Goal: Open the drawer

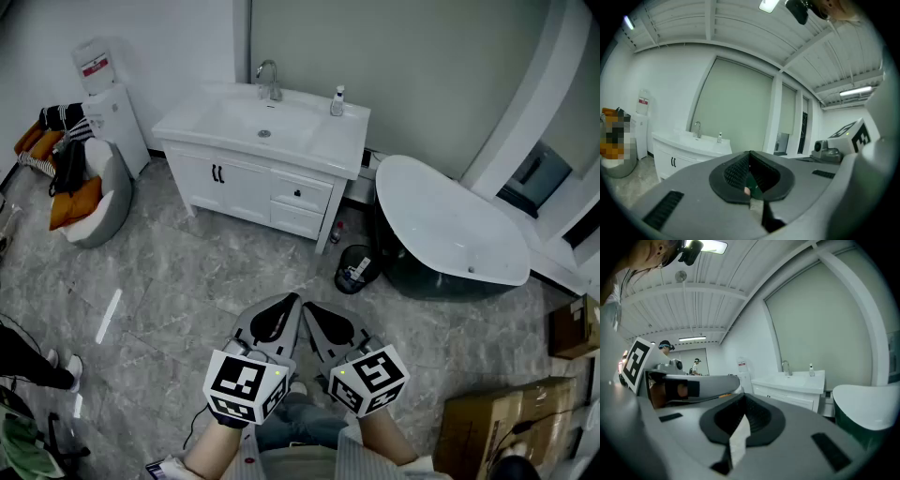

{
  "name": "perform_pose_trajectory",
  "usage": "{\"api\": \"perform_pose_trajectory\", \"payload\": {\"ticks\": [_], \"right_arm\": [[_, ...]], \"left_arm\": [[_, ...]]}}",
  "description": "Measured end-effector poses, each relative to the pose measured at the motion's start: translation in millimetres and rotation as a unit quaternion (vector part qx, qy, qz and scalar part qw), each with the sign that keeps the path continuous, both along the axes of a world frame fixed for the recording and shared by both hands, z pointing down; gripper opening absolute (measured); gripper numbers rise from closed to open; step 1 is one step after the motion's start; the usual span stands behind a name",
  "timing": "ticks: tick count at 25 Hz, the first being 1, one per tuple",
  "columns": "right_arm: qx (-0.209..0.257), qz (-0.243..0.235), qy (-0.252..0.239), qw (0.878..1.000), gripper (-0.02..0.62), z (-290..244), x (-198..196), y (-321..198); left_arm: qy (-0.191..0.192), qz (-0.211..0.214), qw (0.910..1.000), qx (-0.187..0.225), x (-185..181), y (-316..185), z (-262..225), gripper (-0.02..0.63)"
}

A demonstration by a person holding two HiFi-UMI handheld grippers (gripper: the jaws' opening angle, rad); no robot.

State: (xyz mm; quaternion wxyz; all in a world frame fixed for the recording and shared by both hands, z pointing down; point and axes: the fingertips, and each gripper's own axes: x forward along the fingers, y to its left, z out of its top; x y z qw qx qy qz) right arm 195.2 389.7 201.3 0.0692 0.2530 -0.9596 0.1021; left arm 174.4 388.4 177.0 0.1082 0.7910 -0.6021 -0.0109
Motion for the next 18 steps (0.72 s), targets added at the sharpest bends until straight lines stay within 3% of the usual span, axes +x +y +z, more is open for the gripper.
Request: {"api": "perform_pose_trajectory", "payload": {"ticks": [18], "right_arm": [[0.001, -0.016, -0.015, 1.000, 0.009, 3, 41, -15]], "left_arm": [[-0.017, -0.021, 0.9996, 0.002, 36, -13, 4, 0.015]]}}
